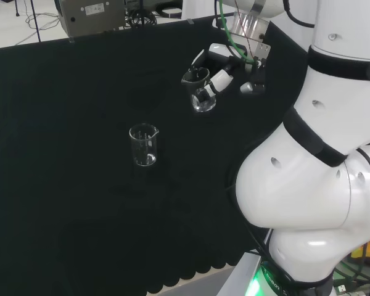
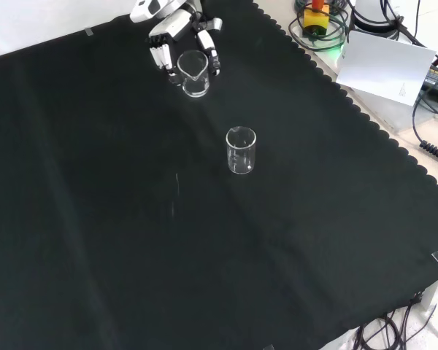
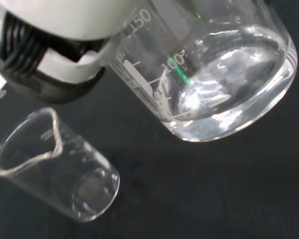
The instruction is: Pour the water from the handheld beaker into the one on the table.
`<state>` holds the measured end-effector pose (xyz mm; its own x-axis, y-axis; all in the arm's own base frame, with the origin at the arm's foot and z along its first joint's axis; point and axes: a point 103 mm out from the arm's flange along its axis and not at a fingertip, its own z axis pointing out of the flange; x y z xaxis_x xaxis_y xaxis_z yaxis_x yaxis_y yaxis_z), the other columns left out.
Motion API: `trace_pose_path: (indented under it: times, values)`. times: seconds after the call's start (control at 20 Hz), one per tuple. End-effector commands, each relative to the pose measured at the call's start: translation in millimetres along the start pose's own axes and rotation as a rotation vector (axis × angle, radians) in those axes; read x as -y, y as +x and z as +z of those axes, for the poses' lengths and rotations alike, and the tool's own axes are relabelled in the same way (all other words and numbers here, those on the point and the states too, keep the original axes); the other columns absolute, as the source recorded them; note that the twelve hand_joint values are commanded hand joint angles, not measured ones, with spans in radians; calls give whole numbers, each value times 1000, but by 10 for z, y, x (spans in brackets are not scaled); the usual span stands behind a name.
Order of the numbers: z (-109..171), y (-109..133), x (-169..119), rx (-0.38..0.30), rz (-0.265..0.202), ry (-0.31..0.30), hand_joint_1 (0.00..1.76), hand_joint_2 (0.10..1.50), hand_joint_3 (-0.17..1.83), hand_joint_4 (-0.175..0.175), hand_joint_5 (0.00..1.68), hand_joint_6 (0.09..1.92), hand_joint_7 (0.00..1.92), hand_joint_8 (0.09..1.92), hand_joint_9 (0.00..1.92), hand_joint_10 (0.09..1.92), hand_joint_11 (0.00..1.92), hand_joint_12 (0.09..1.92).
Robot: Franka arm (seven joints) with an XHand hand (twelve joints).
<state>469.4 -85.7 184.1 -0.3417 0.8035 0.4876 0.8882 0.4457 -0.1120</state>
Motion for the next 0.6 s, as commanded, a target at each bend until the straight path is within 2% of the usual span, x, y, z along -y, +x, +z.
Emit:
trace_pose_path:
  times: [0.05,0.45,0.55,0.6]
  values:
    - [55,253,91,67,6,72,1313,552,738,7,1396,406,1636,87,1637,98,1346,764]
    - [225,496,25,140,31,175,1313,552,738,7,1396,405,1636,87,1638,97,1348,761]
    - [257,542,-7,152,42,200,1314,542,765,-8,1376,452,1593,189,1653,87,1390,715]
    - [270,561,-23,159,46,211,1315,573,726,-70,1359,486,1519,301,1663,87,1411,693]
